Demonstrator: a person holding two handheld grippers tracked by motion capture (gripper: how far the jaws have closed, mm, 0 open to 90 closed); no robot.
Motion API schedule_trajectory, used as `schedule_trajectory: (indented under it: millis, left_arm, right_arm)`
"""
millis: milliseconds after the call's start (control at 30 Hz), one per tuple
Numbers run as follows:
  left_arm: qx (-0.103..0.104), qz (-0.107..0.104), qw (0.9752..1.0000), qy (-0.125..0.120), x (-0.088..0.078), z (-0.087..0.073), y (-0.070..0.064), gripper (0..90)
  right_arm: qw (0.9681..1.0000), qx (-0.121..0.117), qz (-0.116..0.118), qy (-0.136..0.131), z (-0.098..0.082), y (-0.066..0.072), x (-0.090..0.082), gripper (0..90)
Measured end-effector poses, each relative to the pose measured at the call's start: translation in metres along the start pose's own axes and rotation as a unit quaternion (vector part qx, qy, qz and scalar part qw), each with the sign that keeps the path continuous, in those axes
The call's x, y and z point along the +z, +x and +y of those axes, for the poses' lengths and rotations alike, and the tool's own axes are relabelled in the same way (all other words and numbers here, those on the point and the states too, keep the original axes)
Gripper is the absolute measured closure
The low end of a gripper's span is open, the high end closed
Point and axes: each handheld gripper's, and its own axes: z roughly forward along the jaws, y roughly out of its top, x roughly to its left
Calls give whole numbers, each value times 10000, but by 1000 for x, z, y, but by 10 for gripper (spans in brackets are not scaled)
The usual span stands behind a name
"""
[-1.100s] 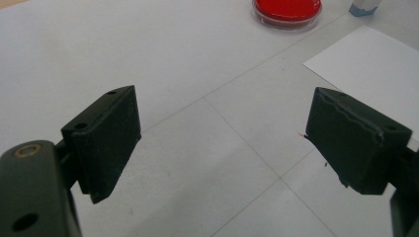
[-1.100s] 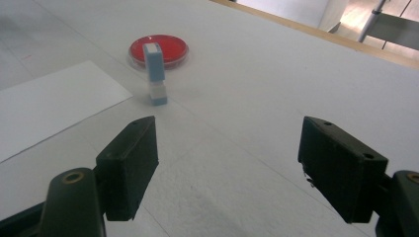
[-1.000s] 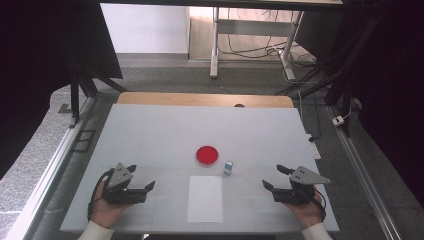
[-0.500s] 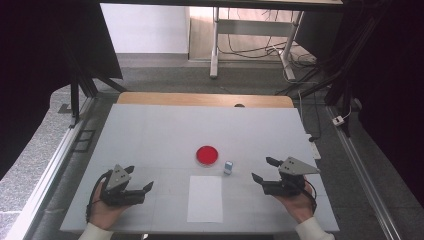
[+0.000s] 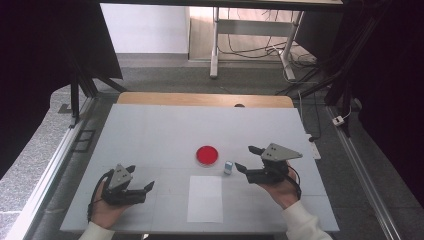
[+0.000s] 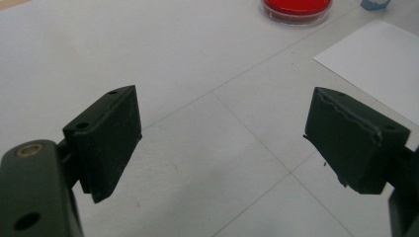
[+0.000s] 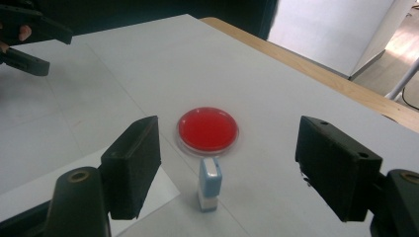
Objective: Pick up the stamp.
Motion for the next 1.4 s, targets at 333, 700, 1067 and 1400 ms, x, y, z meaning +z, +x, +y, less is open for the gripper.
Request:
schedule_trajectory:
  millis: [333, 700, 1067, 1400]
  left_arm:
    - [-4, 57, 10000, 35, 1, -2, 1, 145]
    - [14, 45, 10000, 60, 4, -2, -1, 145]
    - [31, 34, 9999, 92, 5, -3, -1, 145]
    - [29, 53, 9999, 96, 5, -3, 0, 145]
  right_arm:
    - [9996, -75, 163, 236, 3, 5, 23, 264]
    - [9978, 82, 255, 611, -15, -3, 46, 286]
    - [9961, 44, 348, 811, -25, 1, 62, 336]
    - [9954, 37, 272, 913, -31, 2, 69, 411]
